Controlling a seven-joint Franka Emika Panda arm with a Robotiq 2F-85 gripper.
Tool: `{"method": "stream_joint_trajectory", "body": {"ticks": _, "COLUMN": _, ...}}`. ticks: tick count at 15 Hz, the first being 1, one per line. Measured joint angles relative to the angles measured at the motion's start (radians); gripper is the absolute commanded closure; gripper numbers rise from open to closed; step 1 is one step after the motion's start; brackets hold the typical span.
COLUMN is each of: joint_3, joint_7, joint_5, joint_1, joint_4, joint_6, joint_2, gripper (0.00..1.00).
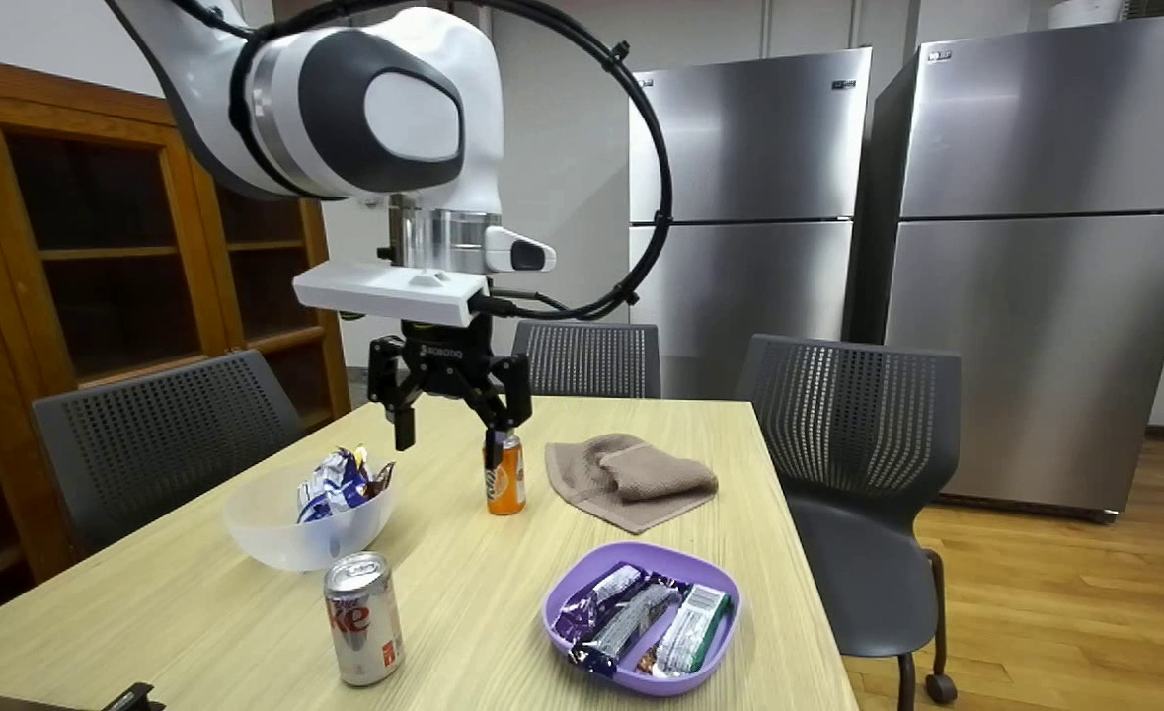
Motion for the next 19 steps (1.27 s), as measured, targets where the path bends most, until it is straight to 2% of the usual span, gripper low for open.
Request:
{"method": "stream_joint_trajectory", "body": {"ticks": 5, "joint_3": 0.005, "joint_7": -0.037, "joint_5": 0.032, "joint_1": 0.064, "joint_4": -0.041, "joint_6": -0.036, "joint_2": -0.07, "gripper": 0.0}}
{"method": "stream_joint_trajectory", "body": {"ticks": 19, "joint_3": 0.005, "joint_7": -0.038, "joint_5": 0.032, "joint_1": 0.068, "joint_4": -0.048, "joint_6": -0.041, "joint_2": -0.084, "gripper": 0.0}}
